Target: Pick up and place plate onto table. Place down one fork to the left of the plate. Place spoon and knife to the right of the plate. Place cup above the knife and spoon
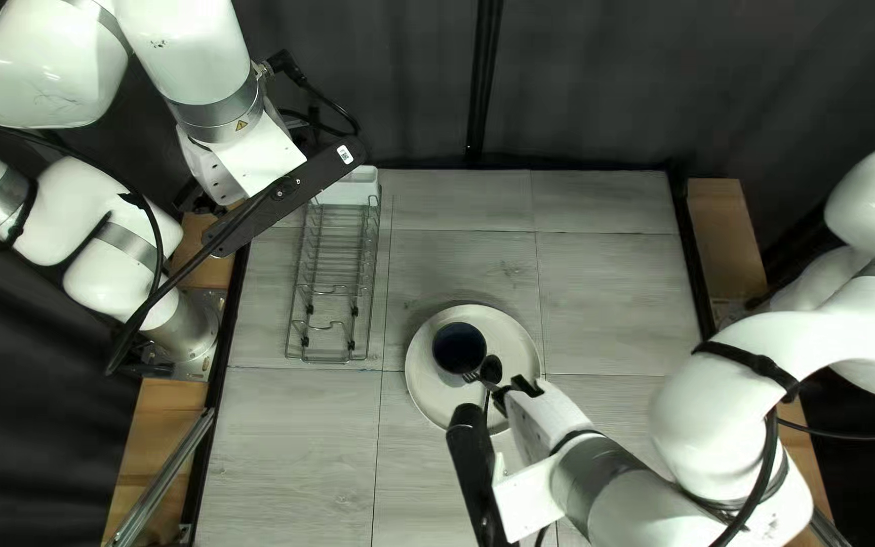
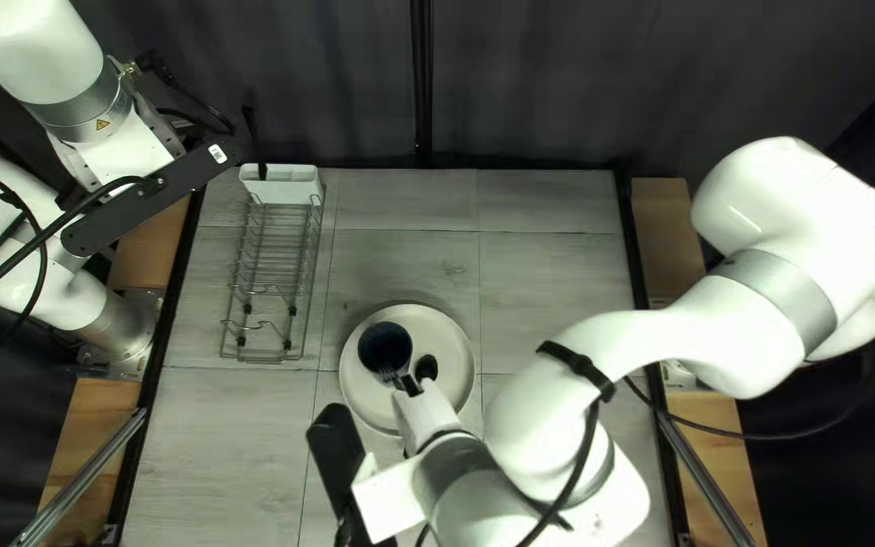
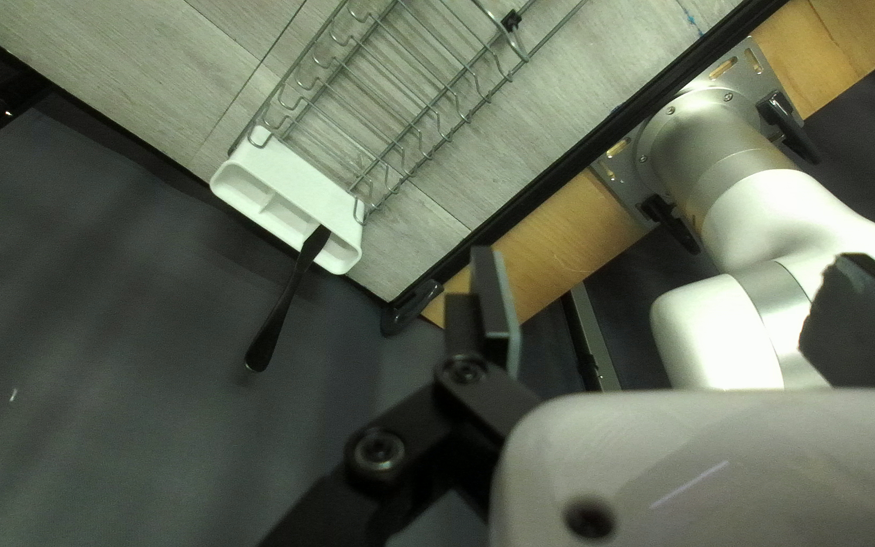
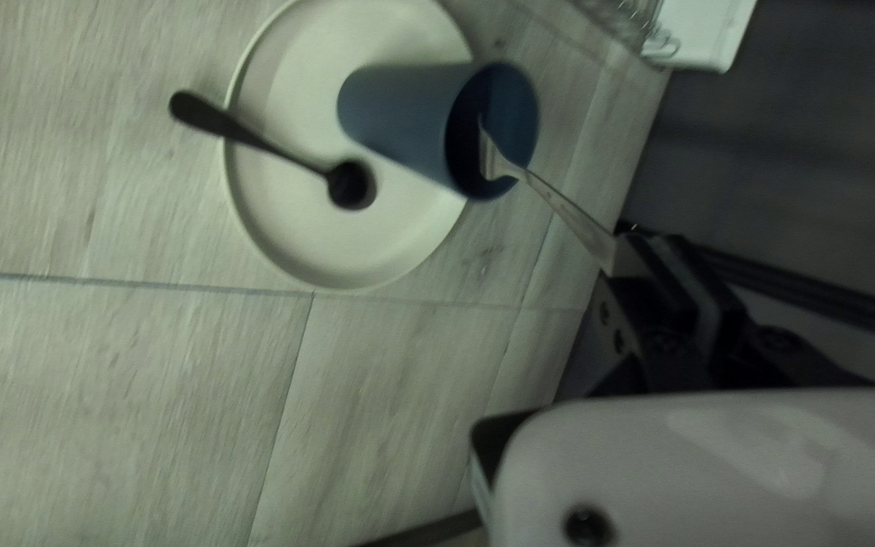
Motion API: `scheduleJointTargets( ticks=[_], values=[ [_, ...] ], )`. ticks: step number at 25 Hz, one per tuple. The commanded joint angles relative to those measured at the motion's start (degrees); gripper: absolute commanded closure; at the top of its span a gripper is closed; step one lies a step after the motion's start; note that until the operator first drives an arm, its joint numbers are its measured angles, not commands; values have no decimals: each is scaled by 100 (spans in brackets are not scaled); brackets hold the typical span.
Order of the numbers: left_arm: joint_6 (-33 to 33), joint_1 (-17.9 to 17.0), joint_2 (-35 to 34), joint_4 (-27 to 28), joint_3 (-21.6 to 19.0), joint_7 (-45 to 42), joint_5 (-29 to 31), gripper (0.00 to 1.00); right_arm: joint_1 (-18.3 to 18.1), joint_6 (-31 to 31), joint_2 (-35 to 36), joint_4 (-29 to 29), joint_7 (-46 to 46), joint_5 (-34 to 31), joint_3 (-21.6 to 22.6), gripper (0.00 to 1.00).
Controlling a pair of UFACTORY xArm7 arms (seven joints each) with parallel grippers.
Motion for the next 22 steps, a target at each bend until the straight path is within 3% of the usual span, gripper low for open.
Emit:
scheduleJointTargets(
  ticks=[1,13,22],
  values=[
    [0,0,0,0,0,0,0,0,-132,-319,402,232,-25,-160,-124,100],
    [0,0,0,0,0,0,0,0,-220,-498,1583,931,259,-564,-478,100],
    [0,0,0,0,0,0,0,0,-221,-302,2672,1900,325,-709,-732,100]
  ],
)
